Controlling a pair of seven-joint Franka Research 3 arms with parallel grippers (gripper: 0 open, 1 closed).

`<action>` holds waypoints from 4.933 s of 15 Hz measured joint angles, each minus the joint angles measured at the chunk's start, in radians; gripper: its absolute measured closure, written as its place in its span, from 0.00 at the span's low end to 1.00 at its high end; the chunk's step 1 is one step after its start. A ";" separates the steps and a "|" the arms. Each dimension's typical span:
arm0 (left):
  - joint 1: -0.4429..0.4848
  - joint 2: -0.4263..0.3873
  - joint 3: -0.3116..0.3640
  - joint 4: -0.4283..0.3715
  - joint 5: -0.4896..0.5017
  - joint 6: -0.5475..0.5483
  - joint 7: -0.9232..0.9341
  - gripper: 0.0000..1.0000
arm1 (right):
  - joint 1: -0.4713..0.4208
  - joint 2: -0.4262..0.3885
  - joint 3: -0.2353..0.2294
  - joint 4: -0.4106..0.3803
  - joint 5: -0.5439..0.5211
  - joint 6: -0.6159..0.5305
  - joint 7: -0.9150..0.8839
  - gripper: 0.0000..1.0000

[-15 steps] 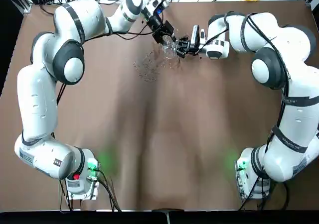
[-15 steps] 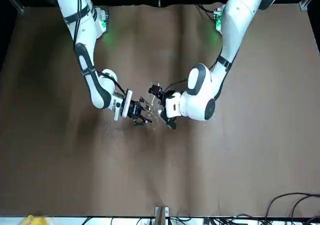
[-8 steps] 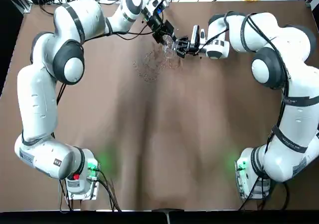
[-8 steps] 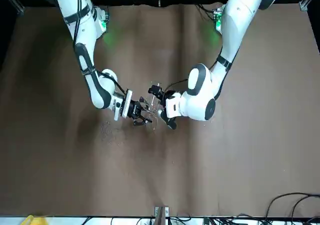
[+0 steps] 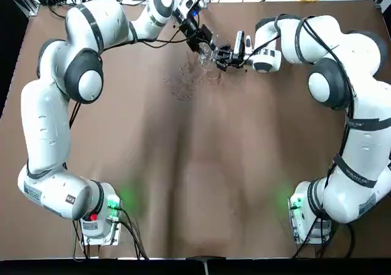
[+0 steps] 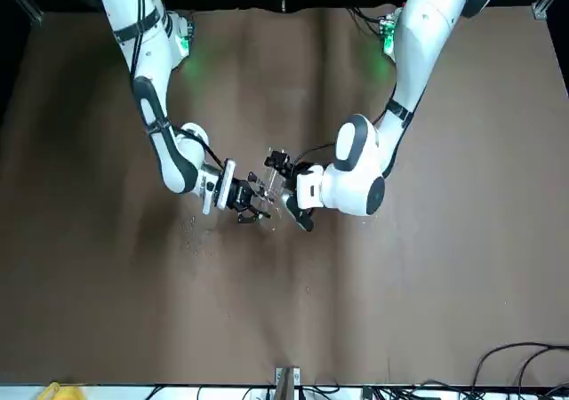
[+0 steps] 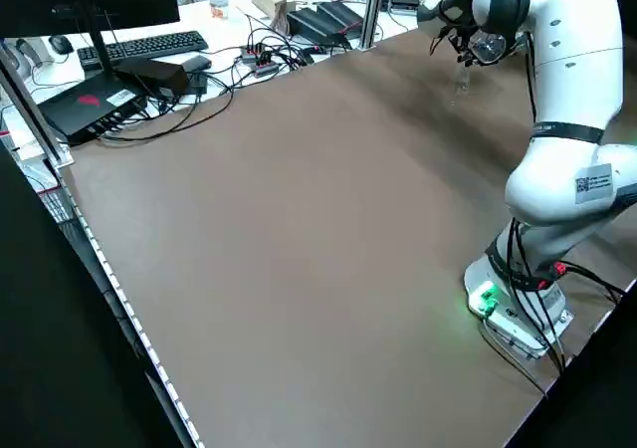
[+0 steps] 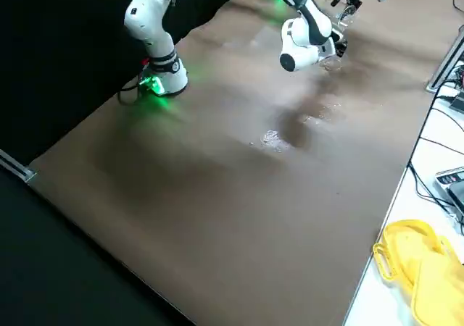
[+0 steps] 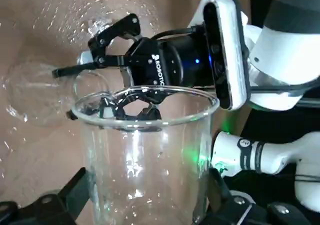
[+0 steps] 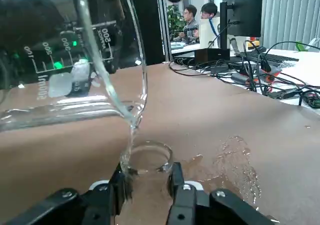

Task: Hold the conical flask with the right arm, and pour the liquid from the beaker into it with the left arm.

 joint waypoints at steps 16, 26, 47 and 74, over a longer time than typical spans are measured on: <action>0.380 0.006 -0.082 -0.010 -0.052 -0.298 0.872 0.02 | 0.000 0.000 0.000 0.000 0.000 0.000 0.000 0.61; 0.676 0.138 -0.044 -0.036 -0.052 -0.392 1.510 0.02 | -0.094 -0.002 -0.007 0.001 -0.010 0.004 -0.002 0.61; 0.817 0.343 -0.022 -0.034 -0.120 -0.424 2.100 0.02 | -0.940 -0.017 -0.010 0.030 -0.874 -0.465 -0.058 0.61; 0.826 0.152 0.191 0.019 -0.014 -0.439 1.747 0.01 | -1.041 -0.002 0.011 0.353 -1.210 -0.585 0.449 0.16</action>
